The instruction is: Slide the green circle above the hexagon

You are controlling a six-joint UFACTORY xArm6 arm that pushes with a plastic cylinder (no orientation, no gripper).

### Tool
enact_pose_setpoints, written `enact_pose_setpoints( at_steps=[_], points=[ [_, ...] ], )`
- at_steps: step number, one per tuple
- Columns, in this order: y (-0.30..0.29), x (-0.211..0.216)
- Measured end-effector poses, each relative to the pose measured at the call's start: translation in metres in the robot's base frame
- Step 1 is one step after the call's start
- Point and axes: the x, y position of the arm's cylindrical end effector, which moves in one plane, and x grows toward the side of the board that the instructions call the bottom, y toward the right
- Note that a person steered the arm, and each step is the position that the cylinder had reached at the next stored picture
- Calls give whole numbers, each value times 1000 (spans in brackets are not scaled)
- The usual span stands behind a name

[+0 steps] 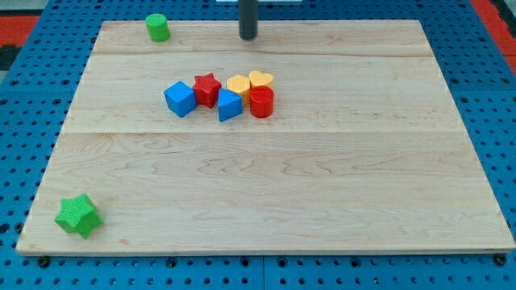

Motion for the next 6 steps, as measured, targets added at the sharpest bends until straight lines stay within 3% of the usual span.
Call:
enact_pose_setpoints(
  at_steps=[2, 3, 4, 5, 6],
  points=[
    [-9, -3],
    [-43, -3],
    [-75, 44],
    [-165, 76],
    [-197, -1]
  ],
)
